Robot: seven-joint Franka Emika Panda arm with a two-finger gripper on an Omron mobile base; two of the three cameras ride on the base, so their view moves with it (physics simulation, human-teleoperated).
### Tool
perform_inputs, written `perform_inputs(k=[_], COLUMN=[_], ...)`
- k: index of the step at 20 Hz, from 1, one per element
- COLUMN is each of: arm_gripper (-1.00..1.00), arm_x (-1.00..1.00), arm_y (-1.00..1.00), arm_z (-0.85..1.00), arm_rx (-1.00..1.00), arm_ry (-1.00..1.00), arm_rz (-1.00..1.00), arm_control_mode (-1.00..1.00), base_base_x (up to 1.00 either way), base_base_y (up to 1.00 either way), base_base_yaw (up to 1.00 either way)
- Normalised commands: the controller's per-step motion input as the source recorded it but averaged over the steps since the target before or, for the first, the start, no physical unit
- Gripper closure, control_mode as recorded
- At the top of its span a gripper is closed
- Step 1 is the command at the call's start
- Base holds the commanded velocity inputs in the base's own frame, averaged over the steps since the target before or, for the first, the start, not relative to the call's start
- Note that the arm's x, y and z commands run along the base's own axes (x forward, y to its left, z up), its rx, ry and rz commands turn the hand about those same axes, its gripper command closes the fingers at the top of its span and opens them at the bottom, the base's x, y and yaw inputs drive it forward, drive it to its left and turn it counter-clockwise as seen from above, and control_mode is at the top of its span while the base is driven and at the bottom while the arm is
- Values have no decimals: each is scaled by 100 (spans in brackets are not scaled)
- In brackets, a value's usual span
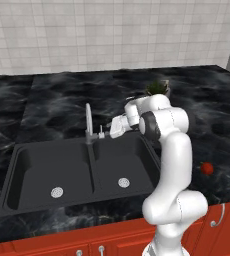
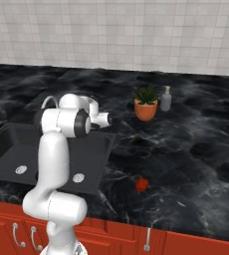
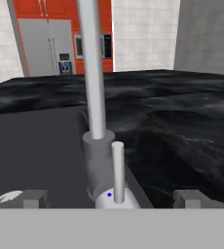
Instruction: Turn on the sink faucet. Then move the bell pepper from the counter to the sink. Turn off the sink. Move the vegetable from the sink to the pot next to the stove. Finally move the pot to the front right burner.
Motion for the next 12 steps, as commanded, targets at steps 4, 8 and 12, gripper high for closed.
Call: perform_inputs(k=[4,8,12], arm_gripper=[-100,-100,-100], arm_x=[12,10,11], arm_y=[0,3,7], arm_z=[-3,-3,-8], arm_rx=[1,1,0], arm_ry=[0,0,0], arm_rz=[1,1,0], arm_control_mode=[-100,-100,-100], base_base_x=[0,0,0], base_base_y=[0,0,0], base_base_yaw=[0,0,0])
